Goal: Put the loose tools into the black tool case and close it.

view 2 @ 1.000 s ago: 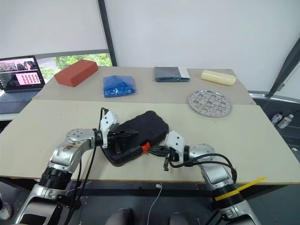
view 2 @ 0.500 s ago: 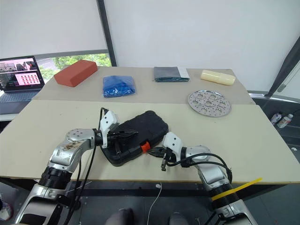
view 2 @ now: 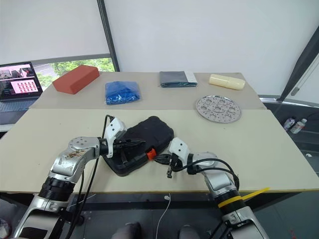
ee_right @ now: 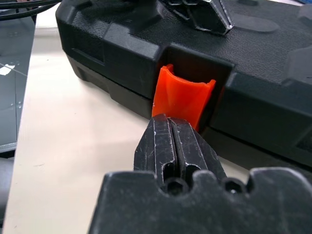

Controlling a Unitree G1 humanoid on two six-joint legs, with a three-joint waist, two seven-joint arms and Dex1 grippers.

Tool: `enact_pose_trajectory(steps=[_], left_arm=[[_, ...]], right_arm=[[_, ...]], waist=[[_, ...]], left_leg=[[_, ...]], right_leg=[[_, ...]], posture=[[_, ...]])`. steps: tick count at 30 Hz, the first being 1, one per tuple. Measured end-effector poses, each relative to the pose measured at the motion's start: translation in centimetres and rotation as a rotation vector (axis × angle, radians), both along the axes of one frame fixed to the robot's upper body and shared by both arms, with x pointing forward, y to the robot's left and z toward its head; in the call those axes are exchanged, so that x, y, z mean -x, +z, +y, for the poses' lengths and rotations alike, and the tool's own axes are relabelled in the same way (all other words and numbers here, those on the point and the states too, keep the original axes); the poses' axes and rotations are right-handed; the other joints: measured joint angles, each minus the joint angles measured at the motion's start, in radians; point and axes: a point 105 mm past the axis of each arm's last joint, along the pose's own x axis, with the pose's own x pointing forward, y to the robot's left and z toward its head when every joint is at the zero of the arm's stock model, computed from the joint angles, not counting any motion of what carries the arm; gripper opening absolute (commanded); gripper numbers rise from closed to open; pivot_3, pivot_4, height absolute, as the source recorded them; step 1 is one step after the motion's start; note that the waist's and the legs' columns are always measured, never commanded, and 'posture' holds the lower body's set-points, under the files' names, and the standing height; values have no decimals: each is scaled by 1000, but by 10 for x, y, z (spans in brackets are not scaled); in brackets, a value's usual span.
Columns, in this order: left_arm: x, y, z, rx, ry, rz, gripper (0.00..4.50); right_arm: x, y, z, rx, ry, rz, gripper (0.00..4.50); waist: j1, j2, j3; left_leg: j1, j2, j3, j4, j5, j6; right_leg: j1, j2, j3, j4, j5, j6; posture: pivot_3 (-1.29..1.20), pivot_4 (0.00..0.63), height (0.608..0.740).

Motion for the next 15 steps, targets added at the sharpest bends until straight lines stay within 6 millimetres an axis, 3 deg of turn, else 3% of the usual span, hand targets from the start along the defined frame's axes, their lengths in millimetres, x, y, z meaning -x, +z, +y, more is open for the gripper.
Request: enact_pose_trajectory(steps=[15], left_arm=[[-1,-2,4,-5,27,15,8]], right_arm=[[-14,-1,17,-4,-13,18,0]], waist=[[-19,-2,-2]], left_leg=[[7,1,-1,-5,0,-1]], right_leg=[[1,0,0,0,0,-2]], posture=[[0,150,740]])
